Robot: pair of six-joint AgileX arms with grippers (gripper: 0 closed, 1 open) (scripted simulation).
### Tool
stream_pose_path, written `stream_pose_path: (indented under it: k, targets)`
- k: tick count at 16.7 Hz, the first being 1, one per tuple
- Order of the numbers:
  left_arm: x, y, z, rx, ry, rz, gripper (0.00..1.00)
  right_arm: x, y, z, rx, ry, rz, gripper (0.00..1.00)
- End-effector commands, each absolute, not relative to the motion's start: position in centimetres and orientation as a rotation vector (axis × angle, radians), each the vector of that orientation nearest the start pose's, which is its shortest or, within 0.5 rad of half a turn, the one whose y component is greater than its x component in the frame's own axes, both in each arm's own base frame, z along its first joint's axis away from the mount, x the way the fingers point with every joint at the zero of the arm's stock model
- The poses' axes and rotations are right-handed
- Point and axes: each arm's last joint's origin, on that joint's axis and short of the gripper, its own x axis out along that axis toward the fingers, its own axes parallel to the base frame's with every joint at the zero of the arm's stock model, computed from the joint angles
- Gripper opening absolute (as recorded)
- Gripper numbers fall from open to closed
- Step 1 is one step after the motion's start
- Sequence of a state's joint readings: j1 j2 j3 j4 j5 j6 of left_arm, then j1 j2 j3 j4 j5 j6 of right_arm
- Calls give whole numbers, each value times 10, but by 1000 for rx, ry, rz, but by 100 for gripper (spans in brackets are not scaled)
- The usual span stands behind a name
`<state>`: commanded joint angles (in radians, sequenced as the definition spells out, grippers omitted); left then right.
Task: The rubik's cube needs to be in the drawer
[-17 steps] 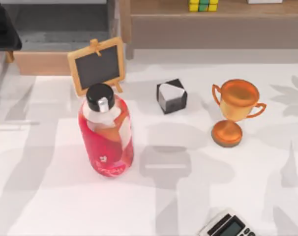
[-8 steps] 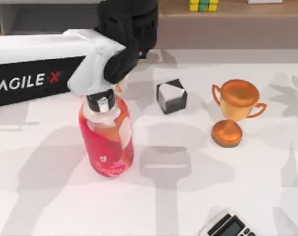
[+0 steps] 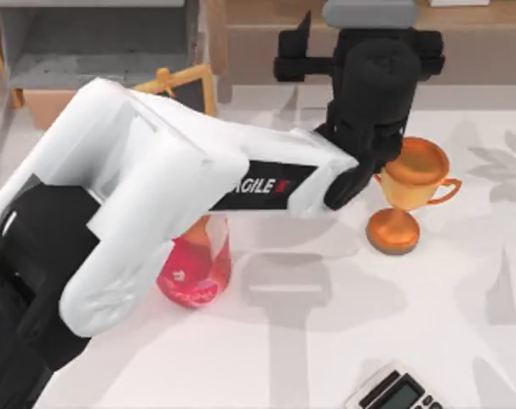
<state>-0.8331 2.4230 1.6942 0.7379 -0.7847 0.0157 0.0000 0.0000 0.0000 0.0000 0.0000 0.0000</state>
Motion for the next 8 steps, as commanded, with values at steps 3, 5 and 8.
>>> stream_pose_path:
  k: [3,5,8]
  targets:
    - [381,-383,148,0,0,-20,100,106,-1,160,0,0,0,100]
    - [381,-383,148,0,0,-20,100,106,-1,160,0,0,0,100]
    - [384,-383,150,3,1,-19,100,106,-1,160,0,0,0,100]
